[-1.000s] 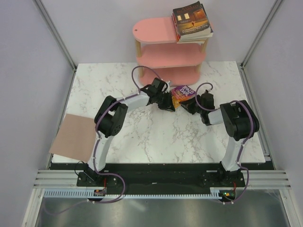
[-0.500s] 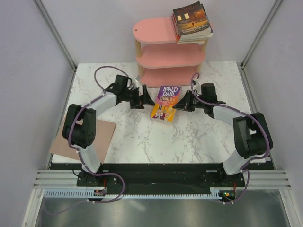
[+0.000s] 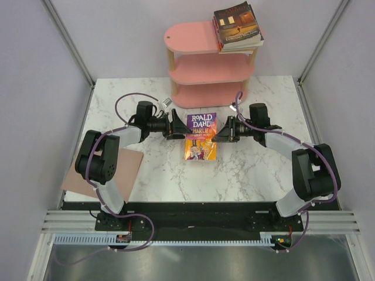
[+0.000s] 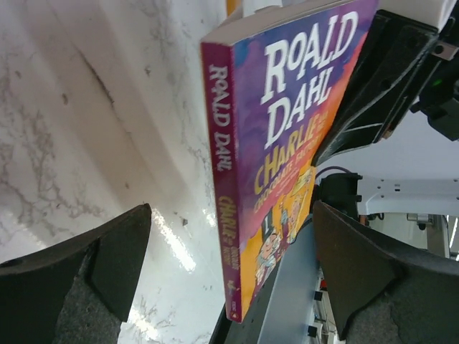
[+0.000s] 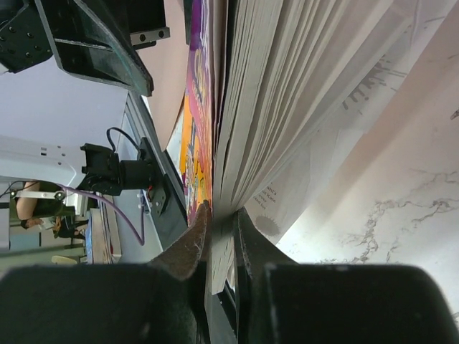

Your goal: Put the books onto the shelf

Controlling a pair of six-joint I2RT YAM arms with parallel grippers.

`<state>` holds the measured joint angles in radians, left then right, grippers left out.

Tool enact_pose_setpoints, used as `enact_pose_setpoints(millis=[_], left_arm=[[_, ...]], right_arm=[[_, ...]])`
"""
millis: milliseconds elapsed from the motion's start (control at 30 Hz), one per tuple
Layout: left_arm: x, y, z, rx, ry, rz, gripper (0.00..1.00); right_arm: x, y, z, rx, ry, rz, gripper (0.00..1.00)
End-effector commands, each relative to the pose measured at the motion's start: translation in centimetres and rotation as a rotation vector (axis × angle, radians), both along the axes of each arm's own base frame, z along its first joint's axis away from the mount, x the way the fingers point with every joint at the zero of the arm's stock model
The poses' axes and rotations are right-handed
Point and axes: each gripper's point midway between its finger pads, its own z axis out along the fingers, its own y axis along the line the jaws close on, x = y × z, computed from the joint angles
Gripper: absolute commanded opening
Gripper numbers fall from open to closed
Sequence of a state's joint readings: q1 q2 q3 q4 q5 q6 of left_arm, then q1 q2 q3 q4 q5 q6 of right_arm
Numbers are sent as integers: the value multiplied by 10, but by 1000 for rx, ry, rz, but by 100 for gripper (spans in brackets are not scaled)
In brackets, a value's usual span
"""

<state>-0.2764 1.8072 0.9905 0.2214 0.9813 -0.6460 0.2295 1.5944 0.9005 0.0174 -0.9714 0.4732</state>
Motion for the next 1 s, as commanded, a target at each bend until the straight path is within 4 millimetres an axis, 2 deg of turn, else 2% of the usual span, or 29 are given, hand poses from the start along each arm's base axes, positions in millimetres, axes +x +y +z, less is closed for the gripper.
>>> enact_pose_setpoints(millis=[0,33,67,133,167,200,233,367,400,433,467,500,533,567,600,633,667,800,967], left_arm=[[-7,-25,42,-96,-100,-72,100],[-7,-30,43,-98,-94,-77,100],[-8,-35,38,-94,-82,-84,95],[-11,-47,40,-102,-79,-101,84],[-12,-50,40,-109,-72,-106,54],[-11,-53,41,-127,-79,-118,32],[-12,-55,42,-144,-42,-118,2],[-8,-57,48,-172,-44,-116,2],[-6,-58,51,-174,-52,-111,2],[-5,-58,54,-180,-56,-104,2],[-3,-59,57,-185,-61,-98,2],[-1,-60,61,-192,-65,-93,2],[0,-61,66,-208,-69,-90,2],[2,-61,70,-218,-77,-83,2],[3,-62,74,-231,-62,-76,2],[6,-63,80,-250,-86,-74,2],[8,-64,83,-260,-89,-70,2],[12,-67,101,-338,-78,-59,2],[16,-75,110,-402,-72,-65,2]], right_arm=[[4,12,32,70,-101,76,10],[5,15,33,75,-104,78,10],[4,18,33,75,-103,82,10],[3,21,32,69,-98,78,10],[2,22,30,64,-90,75,11],[3,21,30,54,-93,60,11],[2,19,27,45,-86,52,14],[3,7,9,-51,-49,-53,37],[4,3,11,-63,-53,-85,47],[9,-2,7,-88,-32,-150,51],[3,-6,-1,-99,-6,-171,54],[2,-9,6,-97,-17,-202,62],[0,-13,0,-107,-11,-241,65],[-2,-14,5,-82,7,-278,70],[-1,-15,25,-35,-58,-303,77],[-6,-19,19,-31,-45,-337,80],[-8,-20,35,15,-54,-368,87],[-15,-24,46,77,-60,-427,93],[-27,-26,48,162,-53,-465,96]])
